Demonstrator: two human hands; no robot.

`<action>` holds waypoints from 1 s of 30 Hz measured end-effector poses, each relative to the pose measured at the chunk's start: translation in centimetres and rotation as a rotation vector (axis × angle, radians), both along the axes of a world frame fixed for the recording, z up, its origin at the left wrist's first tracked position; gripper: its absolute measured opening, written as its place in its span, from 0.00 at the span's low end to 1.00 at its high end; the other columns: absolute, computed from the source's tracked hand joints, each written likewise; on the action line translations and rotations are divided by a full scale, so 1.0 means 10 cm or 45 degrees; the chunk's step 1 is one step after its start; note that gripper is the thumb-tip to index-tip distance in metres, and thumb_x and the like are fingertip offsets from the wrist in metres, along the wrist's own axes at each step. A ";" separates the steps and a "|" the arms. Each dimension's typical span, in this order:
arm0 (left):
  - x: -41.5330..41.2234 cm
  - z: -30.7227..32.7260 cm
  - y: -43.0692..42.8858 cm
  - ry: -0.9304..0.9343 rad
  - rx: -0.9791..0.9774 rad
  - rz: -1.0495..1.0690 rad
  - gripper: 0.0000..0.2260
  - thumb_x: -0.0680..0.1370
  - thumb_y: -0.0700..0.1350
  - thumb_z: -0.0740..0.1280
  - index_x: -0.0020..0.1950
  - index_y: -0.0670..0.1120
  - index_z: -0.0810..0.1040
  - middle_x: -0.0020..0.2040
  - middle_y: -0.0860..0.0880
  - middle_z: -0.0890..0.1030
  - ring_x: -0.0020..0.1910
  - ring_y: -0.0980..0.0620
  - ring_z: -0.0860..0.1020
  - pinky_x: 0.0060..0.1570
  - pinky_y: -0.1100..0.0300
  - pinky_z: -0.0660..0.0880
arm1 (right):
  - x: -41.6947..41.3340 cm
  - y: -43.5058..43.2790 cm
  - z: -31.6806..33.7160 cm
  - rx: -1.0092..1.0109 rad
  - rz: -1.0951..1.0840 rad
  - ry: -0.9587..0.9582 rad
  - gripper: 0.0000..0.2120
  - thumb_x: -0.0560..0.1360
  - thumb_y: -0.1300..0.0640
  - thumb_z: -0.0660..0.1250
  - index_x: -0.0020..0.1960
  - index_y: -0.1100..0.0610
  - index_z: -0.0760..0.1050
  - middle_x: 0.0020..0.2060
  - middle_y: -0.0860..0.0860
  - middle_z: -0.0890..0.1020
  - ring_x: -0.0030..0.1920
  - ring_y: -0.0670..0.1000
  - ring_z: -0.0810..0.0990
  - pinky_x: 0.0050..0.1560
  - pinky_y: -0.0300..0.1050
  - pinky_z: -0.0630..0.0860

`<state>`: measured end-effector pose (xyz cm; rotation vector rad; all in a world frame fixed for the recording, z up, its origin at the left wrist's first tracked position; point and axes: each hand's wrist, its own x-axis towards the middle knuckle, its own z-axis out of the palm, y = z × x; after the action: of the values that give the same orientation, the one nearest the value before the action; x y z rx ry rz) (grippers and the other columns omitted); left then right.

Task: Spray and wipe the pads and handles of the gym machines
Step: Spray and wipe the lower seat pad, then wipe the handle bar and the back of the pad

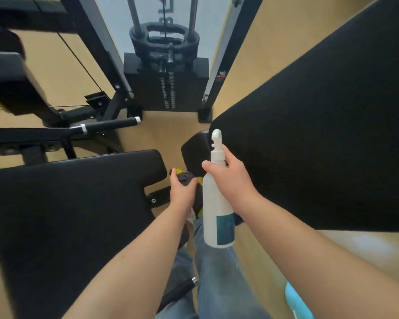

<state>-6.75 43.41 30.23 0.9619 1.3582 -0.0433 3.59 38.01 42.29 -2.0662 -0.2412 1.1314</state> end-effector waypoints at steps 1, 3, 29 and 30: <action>-0.06 -0.09 0.05 0.022 -0.005 0.043 0.38 0.76 0.53 0.73 0.80 0.63 0.54 0.75 0.50 0.70 0.70 0.46 0.73 0.68 0.41 0.73 | 0.02 0.08 0.00 0.010 0.028 0.011 0.18 0.80 0.49 0.69 0.68 0.39 0.71 0.52 0.49 0.81 0.52 0.50 0.82 0.55 0.54 0.82; -0.12 -0.06 0.22 0.051 -0.025 0.100 0.39 0.76 0.53 0.73 0.80 0.63 0.54 0.76 0.49 0.69 0.70 0.46 0.73 0.68 0.41 0.73 | 0.05 0.26 0.00 0.022 0.083 0.036 0.14 0.80 0.50 0.69 0.61 0.37 0.70 0.51 0.48 0.80 0.51 0.49 0.81 0.53 0.51 0.80; -0.87 -0.09 1.98 0.183 0.121 0.771 0.27 0.83 0.47 0.66 0.80 0.58 0.60 0.70 0.52 0.73 0.67 0.50 0.72 0.59 0.51 0.70 | 0.10 2.44 -1.43 -0.140 1.032 0.164 0.27 0.78 0.49 0.70 0.76 0.42 0.69 0.55 0.45 0.80 0.53 0.48 0.80 0.58 0.53 0.79; -0.86 -0.11 2.02 0.176 0.142 0.791 0.29 0.82 0.47 0.67 0.80 0.58 0.59 0.69 0.52 0.70 0.66 0.50 0.70 0.59 0.51 0.70 | 0.07 2.52 -1.48 -0.132 1.048 0.169 0.26 0.77 0.49 0.71 0.74 0.42 0.70 0.54 0.44 0.80 0.52 0.47 0.80 0.54 0.50 0.78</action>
<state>-15.38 63.65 29.16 0.5999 1.7513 0.4471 4.28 63.16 27.52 -2.0031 -1.0514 1.7736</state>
